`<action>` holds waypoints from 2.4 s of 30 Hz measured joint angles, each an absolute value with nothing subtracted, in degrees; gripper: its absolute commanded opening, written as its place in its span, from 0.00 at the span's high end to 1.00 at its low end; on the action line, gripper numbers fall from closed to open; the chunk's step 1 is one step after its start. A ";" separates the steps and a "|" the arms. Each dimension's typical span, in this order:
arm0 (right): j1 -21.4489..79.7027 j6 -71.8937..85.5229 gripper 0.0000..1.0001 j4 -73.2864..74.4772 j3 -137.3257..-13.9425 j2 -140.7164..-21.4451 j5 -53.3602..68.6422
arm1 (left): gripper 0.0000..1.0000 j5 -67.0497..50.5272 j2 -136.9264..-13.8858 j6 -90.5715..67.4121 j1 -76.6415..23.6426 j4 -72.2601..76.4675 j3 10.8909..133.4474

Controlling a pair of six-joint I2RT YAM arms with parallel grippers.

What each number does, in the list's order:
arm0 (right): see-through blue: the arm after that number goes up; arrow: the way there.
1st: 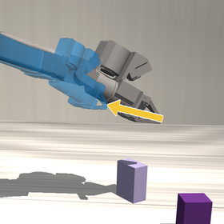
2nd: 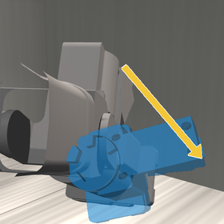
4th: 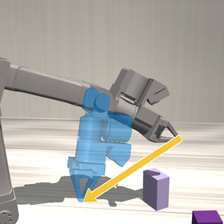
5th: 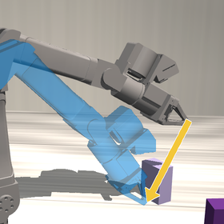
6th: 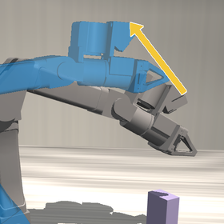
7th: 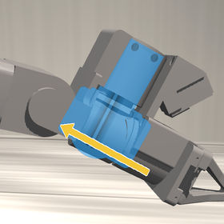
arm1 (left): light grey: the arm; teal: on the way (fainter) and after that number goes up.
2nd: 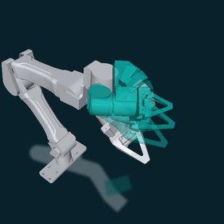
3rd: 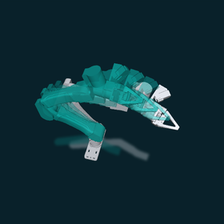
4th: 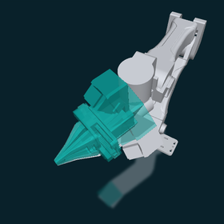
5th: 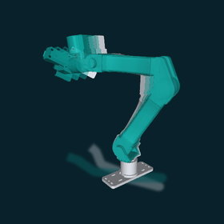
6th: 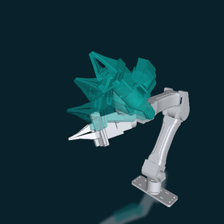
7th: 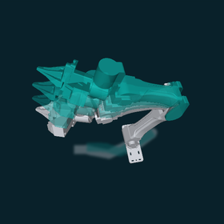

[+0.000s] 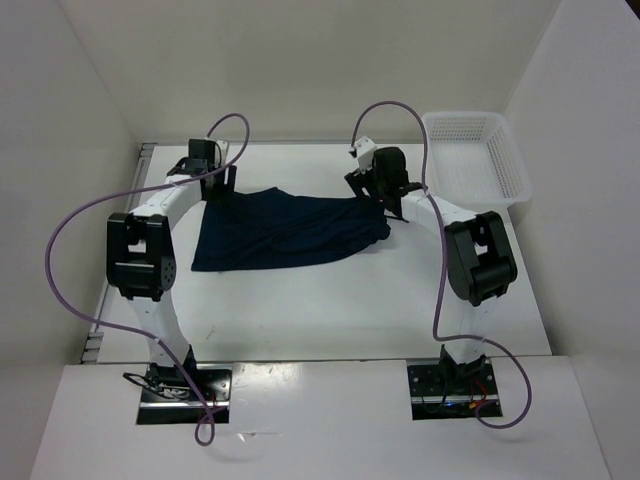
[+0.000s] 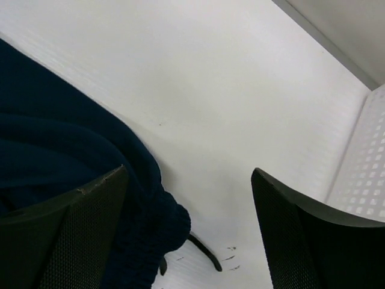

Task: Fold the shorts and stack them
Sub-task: Fold the shorts

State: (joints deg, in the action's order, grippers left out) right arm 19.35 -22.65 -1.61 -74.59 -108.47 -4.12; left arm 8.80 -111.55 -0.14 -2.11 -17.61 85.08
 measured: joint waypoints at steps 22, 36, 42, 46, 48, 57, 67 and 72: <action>19.49 -37.47 0.34 11.22 -64.53 -97.80 7.55 | 0.45 13.26 -87.92 -0.12 -12.67 -25.61 50.19; 19.51 -42.68 0.36 13.04 -62.17 -94.98 8.40 | 1.00 14.98 -92.86 -0.08 -12.78 -21.87 50.74; 19.51 -46.78 0.36 18.96 -64.34 -94.50 10.61 | 1.00 15.35 -94.41 -0.10 -12.80 -26.13 55.16; 19.53 -51.00 0.32 24.21 -67.22 -94.28 12.60 | 1.00 15.57 -94.39 -0.12 -12.80 -28.60 60.38; 19.64 -52.40 0.30 26.63 -68.20 -94.11 13.34 | 1.00 15.86 -94.24 -0.12 -12.82 -29.17 61.78; 19.99 -54.76 0.25 30.52 -64.25 -90.52 13.89 | 1.00 18.37 -93.97 -0.12 -12.53 -29.93 63.13; 20.01 -54.24 0.54 21.61 -58.48 -91.11 9.02 | 1.00 21.28 -93.97 -0.12 -11.64 -28.73 65.04; 20.01 -53.36 0.97 15.35 -58.48 -93.58 6.55 | 1.00 22.11 -93.97 -0.12 -11.49 -27.88 65.04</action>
State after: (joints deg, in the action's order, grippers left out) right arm 20.01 -53.36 15.35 -58.48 -93.58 6.55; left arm 22.11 -93.97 -0.12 -11.49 -27.88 65.04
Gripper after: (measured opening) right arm 0.146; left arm 0.008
